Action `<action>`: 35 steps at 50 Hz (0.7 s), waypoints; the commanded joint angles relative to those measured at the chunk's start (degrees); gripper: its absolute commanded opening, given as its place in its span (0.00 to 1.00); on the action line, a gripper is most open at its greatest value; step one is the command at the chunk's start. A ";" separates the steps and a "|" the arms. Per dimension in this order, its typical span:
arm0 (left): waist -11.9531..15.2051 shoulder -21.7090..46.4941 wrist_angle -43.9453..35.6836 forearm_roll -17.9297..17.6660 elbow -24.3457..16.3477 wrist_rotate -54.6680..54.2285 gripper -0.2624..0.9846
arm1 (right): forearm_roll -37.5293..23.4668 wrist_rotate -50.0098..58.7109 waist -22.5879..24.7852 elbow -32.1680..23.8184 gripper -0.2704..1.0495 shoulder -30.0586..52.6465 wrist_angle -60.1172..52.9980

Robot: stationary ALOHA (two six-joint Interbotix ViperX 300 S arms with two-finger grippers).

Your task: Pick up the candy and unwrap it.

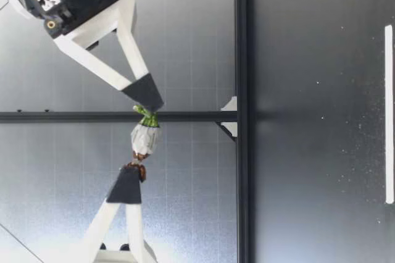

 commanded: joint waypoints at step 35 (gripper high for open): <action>-0.18 -1.76 -0.26 3.96 0.09 10.99 0.07 | 0.44 0.62 -0.79 10.63 0.64 -6.59 -29.27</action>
